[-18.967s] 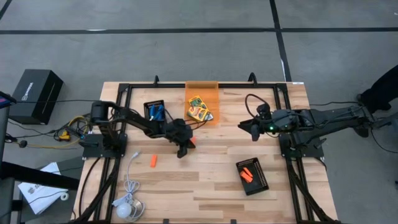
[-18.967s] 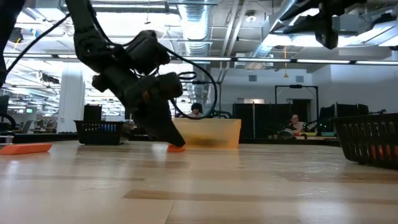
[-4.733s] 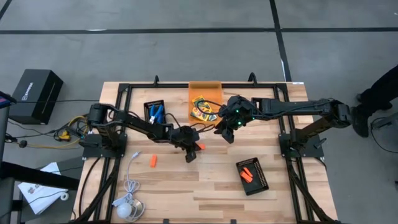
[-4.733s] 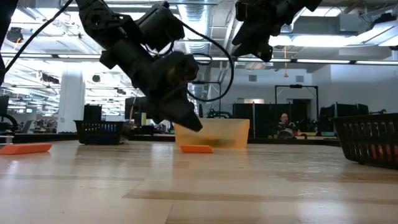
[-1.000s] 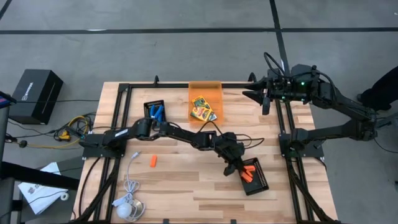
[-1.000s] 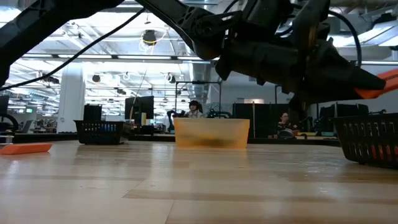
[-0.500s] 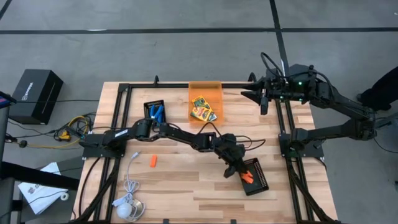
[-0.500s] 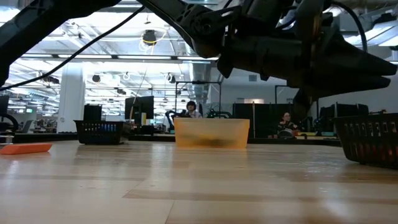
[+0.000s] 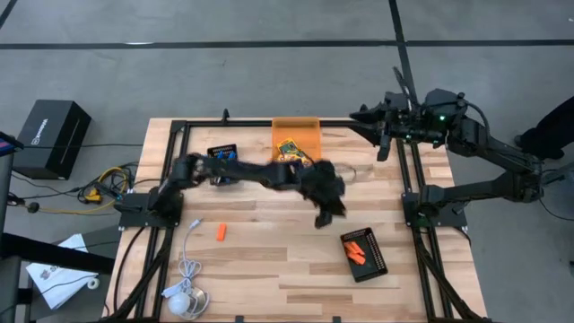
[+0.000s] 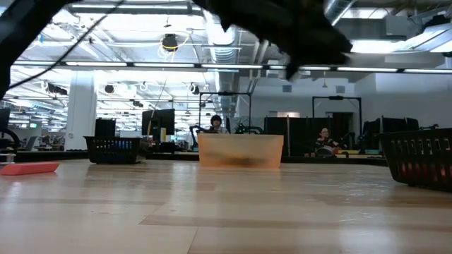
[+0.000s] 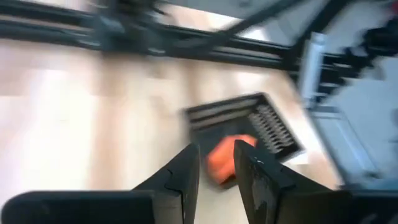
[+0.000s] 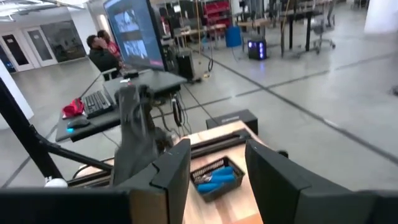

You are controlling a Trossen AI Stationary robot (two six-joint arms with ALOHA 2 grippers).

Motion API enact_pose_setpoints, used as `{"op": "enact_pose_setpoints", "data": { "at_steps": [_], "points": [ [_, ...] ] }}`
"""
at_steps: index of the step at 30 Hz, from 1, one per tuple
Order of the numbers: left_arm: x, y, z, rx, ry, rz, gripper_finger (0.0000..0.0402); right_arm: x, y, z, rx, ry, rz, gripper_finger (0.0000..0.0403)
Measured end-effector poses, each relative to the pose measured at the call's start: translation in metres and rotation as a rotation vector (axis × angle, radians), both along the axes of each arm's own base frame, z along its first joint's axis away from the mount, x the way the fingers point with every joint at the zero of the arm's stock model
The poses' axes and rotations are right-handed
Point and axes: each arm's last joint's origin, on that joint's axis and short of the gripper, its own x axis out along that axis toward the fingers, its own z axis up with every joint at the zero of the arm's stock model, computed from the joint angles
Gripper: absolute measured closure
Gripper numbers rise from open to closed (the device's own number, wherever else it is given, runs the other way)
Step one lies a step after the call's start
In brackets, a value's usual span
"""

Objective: Pick & Place School Supplies
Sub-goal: Put the orange eraser into the bottom black bin

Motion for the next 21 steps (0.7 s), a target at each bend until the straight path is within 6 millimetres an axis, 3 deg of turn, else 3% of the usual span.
{"op": "enact_pose_setpoints", "data": {
  "at_steps": [5,8,11,16,21],
  "points": [
    [-0.061,0.03,0.06,0.068,0.145,0.268,0.0306,-0.003,0.001,0.002,-0.04,-0.01,0.003,0.0258],
    [-0.105,0.039,0.073,0.016,0.272,0.467,0.0306,-0.004,0.001,0.003,-0.057,-0.014,0.005,0.0261],
    [-0.15,0.034,0.082,-0.09,0.316,0.632,0.0306,-0.004,0.003,0.004,-0.081,-0.01,0.015,0.0261],
    [-0.213,0.006,0.058,-0.293,0.431,0.869,0.0306,-0.004,0.005,0.004,-0.122,-0.002,0.035,0.0258],
    [-0.255,-0.041,0.021,-0.486,0.577,0.956,0.0306,-0.003,0.006,0.003,-0.138,0.0,0.061,0.0258]
  ]
}}
